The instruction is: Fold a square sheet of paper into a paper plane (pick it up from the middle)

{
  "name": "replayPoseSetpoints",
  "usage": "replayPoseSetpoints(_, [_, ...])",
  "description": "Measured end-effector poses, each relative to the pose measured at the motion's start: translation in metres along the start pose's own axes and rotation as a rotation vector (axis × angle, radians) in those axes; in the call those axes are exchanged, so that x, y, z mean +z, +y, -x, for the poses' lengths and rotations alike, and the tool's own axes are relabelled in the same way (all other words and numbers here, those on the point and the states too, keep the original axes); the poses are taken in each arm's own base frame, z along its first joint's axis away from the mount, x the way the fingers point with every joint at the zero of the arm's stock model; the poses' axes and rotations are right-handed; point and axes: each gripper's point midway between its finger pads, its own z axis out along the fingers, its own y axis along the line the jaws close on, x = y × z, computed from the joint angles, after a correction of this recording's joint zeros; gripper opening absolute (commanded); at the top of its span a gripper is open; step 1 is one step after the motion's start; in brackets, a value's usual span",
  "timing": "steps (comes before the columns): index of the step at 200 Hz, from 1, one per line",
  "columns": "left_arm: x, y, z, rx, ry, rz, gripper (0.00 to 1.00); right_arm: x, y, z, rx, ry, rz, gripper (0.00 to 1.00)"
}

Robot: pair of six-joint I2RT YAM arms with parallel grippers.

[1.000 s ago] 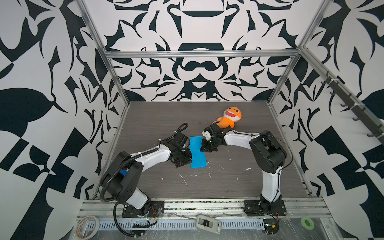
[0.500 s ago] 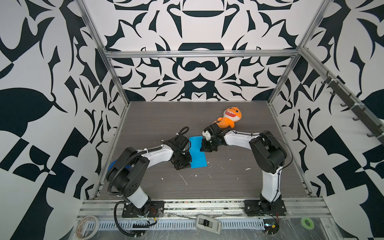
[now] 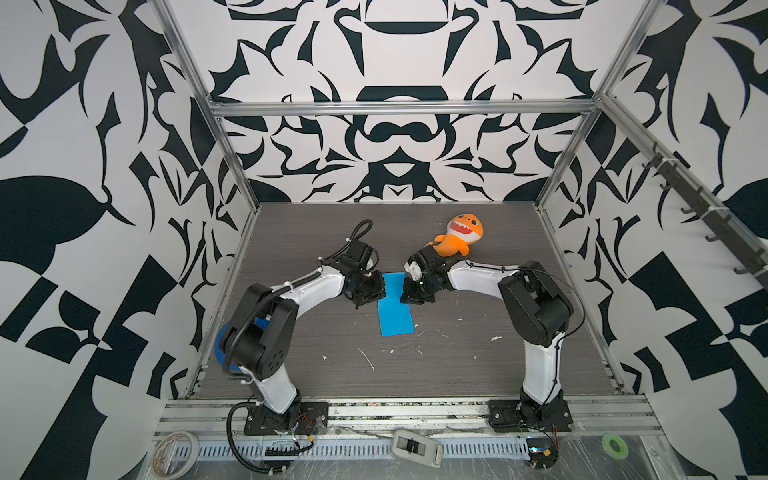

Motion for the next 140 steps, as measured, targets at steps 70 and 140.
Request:
replayPoseSetpoints(70, [0.033, 0.029, 0.002, 0.078, 0.047, 0.104, 0.10, 0.000, 0.000, 0.000, 0.000, 0.002, 0.002, 0.08])
replayPoseSetpoints(140, [0.018, 0.054, 0.004, 0.117, 0.027, 0.087, 0.10, 0.000, 0.000, -0.001, 0.001, 0.002, 0.002, 0.08])
